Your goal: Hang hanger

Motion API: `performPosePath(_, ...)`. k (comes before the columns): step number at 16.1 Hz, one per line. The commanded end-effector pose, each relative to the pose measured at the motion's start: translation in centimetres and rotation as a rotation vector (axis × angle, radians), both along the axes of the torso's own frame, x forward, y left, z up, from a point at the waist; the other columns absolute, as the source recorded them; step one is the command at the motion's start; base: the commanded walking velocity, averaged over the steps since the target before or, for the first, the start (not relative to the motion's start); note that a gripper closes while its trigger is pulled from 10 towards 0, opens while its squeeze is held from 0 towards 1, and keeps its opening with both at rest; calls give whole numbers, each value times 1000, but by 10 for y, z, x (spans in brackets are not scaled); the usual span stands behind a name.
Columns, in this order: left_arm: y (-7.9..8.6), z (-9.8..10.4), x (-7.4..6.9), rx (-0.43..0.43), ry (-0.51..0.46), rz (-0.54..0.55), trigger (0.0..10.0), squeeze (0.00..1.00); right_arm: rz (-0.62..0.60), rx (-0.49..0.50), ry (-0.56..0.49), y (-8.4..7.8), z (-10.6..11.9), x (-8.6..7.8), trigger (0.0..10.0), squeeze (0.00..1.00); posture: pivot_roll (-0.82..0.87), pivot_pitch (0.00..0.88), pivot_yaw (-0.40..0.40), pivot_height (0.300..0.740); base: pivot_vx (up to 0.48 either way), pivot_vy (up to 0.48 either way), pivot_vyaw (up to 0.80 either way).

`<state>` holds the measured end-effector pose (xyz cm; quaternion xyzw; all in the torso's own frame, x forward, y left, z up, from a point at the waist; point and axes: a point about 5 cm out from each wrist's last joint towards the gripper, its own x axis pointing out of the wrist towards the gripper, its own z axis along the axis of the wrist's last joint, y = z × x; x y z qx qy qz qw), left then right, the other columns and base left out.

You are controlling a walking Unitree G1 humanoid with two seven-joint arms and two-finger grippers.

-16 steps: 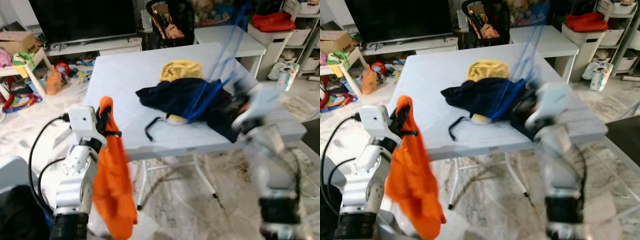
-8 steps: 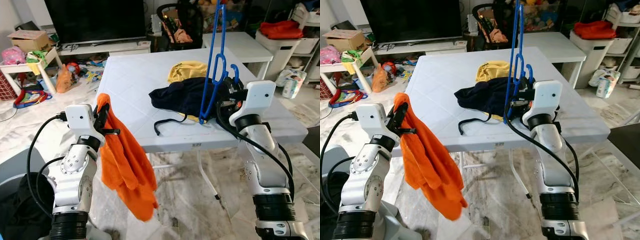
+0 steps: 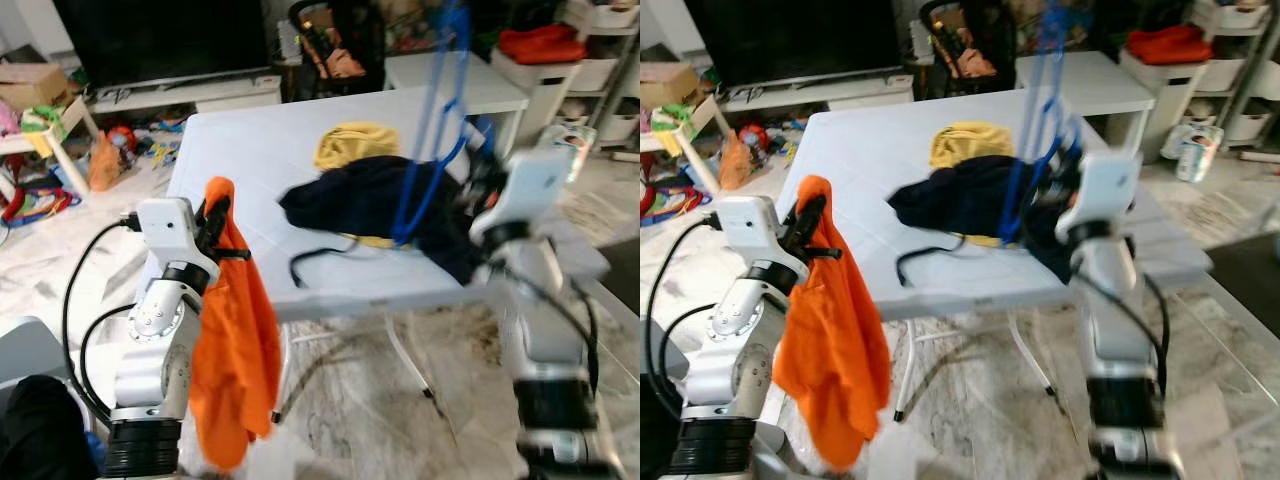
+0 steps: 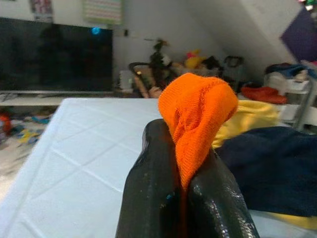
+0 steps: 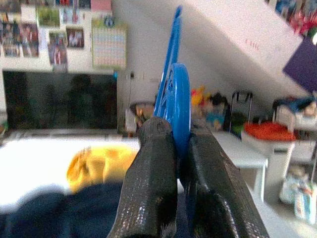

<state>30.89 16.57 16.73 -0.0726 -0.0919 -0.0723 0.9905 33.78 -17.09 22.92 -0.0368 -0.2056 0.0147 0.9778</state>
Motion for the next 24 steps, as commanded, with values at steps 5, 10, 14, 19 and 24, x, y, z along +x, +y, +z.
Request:
performPosePath(5,-6,12,2,-10,-23,-8,10000,0,-32,-3,-78,2,17,3,10000,0,-58,0,51,740,246,0,0)
performPosePath(10,-10,10,2,5,-13,-8,10000,0,-8,-18,-62,7,9,1,10000,0,-62,0,48,740,0,0,0)
performPosePath(14,-6,11,4,28,-11,18,10000,0,3,-16,-61,7,9,1,10000,0,-63,0,49,740,0,0,0)
performPosePath(19,-1,40,15,152,-128,-81,10000,0,15,-17,-58,10,8,1,10000,0,-59,0,39,740,0,0,0)
performPosePath(24,16,143,69,419,-367,-108,10000,0,41,-23,-51,16,7,6,10000,0,-35,0,19,740,0,0,0)
